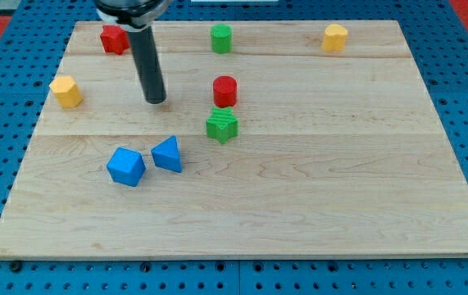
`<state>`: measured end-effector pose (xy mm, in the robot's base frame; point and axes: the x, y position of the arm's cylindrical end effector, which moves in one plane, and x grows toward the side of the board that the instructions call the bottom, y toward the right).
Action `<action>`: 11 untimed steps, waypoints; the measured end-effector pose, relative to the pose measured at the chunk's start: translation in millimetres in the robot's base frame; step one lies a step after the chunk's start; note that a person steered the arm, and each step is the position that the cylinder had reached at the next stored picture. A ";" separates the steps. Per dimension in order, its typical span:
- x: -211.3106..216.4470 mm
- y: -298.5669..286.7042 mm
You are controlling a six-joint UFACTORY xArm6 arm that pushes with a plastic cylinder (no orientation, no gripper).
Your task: Push blue cube to the right of green star
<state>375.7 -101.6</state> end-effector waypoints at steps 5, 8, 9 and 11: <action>164.6 -110.7; 158.4 -114.5; 153.1 -29.9; 154.4 107.7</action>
